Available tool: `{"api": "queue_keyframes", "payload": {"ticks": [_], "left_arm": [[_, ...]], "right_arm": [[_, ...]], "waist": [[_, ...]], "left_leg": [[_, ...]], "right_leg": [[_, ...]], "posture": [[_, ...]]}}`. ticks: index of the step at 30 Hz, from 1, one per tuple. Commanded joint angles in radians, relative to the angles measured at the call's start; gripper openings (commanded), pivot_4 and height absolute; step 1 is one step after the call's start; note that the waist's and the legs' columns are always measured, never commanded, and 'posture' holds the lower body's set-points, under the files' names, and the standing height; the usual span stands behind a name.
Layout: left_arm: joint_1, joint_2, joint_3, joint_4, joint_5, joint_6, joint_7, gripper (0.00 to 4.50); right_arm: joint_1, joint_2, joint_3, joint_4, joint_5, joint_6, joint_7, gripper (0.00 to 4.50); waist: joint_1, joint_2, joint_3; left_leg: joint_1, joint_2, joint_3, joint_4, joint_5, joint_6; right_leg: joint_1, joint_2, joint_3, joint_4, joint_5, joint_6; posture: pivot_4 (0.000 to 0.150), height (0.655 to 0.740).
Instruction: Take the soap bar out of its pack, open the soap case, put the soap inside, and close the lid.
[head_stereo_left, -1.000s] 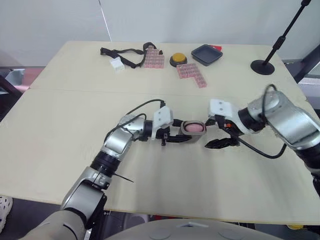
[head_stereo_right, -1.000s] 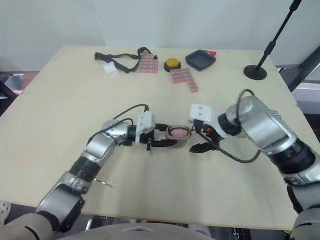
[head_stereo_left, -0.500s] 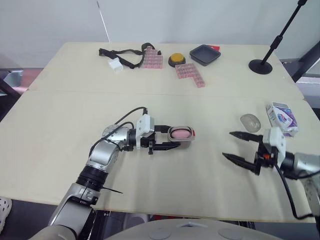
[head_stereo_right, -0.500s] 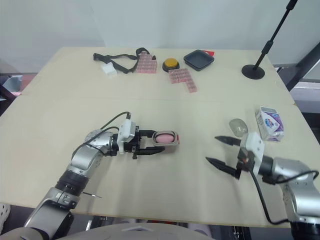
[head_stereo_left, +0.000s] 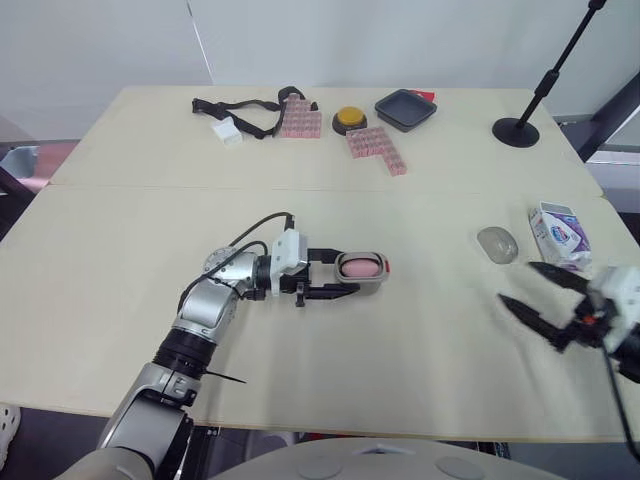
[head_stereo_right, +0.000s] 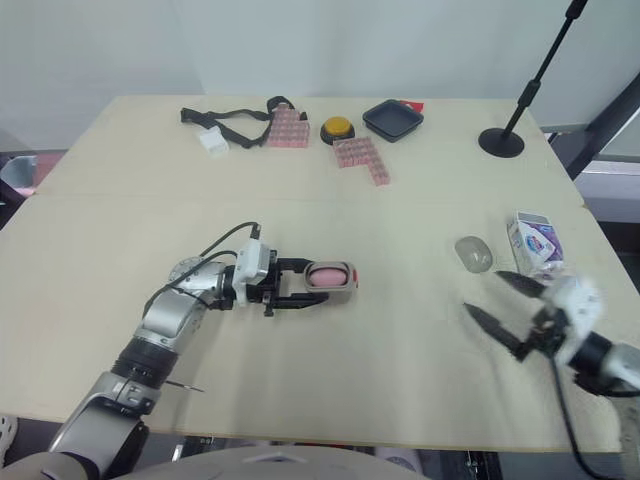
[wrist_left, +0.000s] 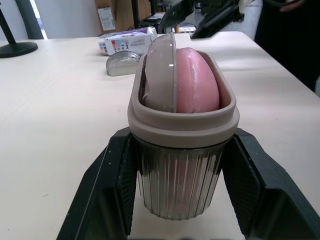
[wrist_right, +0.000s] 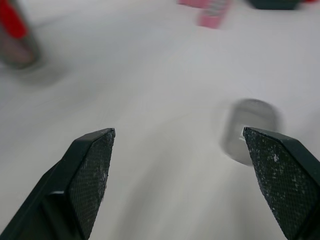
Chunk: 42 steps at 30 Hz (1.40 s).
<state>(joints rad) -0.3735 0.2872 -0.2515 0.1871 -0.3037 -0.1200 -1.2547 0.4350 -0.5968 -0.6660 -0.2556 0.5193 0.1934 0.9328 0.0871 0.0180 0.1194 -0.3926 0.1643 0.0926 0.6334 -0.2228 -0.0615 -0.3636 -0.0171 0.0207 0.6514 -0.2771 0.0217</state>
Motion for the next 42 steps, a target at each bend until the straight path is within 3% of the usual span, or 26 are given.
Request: {"api": "queue_keyframes", "payload": {"ticks": [1, 4, 10, 13, 16, 20, 24, 29, 32, 36, 42], "left_arm": [[-0.001, -0.01, 0.014, -0.024, -0.011, -0.024, 0.019, 1.93], [-0.003, -0.007, 0.005, -0.038, -0.012, -0.023, 0.011, 1.93], [-0.014, -0.008, 0.0, -0.03, -0.009, -0.016, 0.006, 1.93], [-0.018, -0.014, -0.005, -0.03, -0.007, -0.013, 0.007, 1.93], [-0.02, -0.023, -0.007, -0.032, -0.007, -0.009, 0.012, 1.93], [-0.02, -0.035, -0.012, -0.029, -0.003, -0.013, 0.016, 1.93], [-0.022, -0.043, -0.02, -0.037, -0.001, -0.011, 0.024, 1.93], [-0.027, -0.049, -0.031, -0.04, 0.003, -0.011, 0.034, 1.93], [-0.031, -0.051, -0.032, -0.039, 0.007, -0.009, 0.037, 1.93], [-0.036, -0.05, -0.031, -0.038, 0.011, -0.006, 0.038, 1.93], [-0.038, -0.047, -0.032, -0.04, 0.01, -0.002, 0.038, 1.93]], "right_arm": [[0.06, -0.011, -0.12, -0.012, 0.032, 0.021, -0.037, 4.4], [0.102, -0.085, -0.154, -0.01, 0.049, 0.151, -0.045, 4.4], [0.048, -0.434, -0.172, 0.009, 0.167, 0.64, -0.014, 4.4], [-0.053, -0.584, -0.123, 0.038, 0.225, 0.813, 0.022, 4.4], [-0.262, -0.667, -0.012, 0.12, 0.272, 0.933, -0.018, 4.4], [-0.491, -0.728, 0.199, 0.171, 0.225, 0.933, -0.038, 4.4], [-0.738, -0.728, 0.444, 0.224, 0.168, 0.985, -0.048, 4.4], [-1.092, -0.645, 0.822, 0.346, -0.004, 1.097, -0.063, 4.4], [-1.197, -0.604, 0.96, 0.428, -0.101, 1.034, -0.007, 4.4], [-1.282, -0.546, 1.075, 0.535, -0.188, 1.004, 0.054, 4.4], [-1.353, -0.47, 1.111, 0.641, -0.249, 1.005, 0.095, 4.4]], "waist": [[-0.005, 0.0, 0.0], [-0.016, 0.0, 0.0], [-0.032, 0.005, 0.0], [-0.031, 0.008, -0.002], [-0.028, 0.009, -0.002], [-0.007, 0.01, -0.002], [0.006, 0.011, -0.003], [0.004, 0.01, -0.002], [0.002, 0.01, -0.002], [0.006, 0.011, -0.003], [0.017, 0.011, -0.003]], "left_leg": [[0.0, 0.0, 0.0, -0.001, 0.0, 0.0], [0.001, 0.0, 0.0, -0.002, 0.0, 0.0], [0.015, -0.002, 0.001, -0.009, 0.001, 0.002], [0.019, -0.002, 0.001, -0.015, 0.001, 0.002], [0.018, -0.002, 0.0, -0.016, 0.002, 0.002], [0.014, 0.0, 0.001, -0.01, 0.002, 0.002], [-0.001, 0.002, 0.001, 0.0, 0.002, 0.002], [0.0, 0.001, 0.002, 0.004, 0.004, -0.001], [0.0, 0.001, 0.002, 0.004, 0.005, -0.001], [-0.005, 0.001, 0.003, 0.004, 0.005, -0.001], [-0.014, 0.002, 0.003, 0.009, 0.005, -0.001]], "right_leg": [[0.001, 0.0, 0.0, -0.001, 0.0, 0.0], [0.004, 0.0, 0.0, -0.001, 0.0, 0.0], [0.016, -0.002, 0.001, -0.006, 0.0, 0.0], [0.021, -0.002, 0.0, -0.01, 0.0, 0.0], [0.02, -0.001, -0.001, -0.014, 0.0, 0.0], [0.016, 0.001, -0.002, -0.011, 0.0, 0.0], [0.004, 0.001, -0.004, 0.0, 0.0, 0.0], [0.002, -0.001, -0.003, 0.002, 0.0, 0.0], [0.002, -0.001, -0.003, 0.003, -0.001, 0.0], [-0.001, -0.001, -0.003, 0.006, -0.001, 0.0], [-0.01, 0.0, -0.003, 0.011, 0.0, 0.0]], "posture": [[0.15, 0.74], [0.15, 0.74], [0.15, 0.74], [0.15, 0.74], [0.15, 0.74], [0.15, 0.74], [0.15, 0.74], [0.15, 0.74], [0.15, 0.74], [0.15, 0.74], [0.15, 0.74]]}}
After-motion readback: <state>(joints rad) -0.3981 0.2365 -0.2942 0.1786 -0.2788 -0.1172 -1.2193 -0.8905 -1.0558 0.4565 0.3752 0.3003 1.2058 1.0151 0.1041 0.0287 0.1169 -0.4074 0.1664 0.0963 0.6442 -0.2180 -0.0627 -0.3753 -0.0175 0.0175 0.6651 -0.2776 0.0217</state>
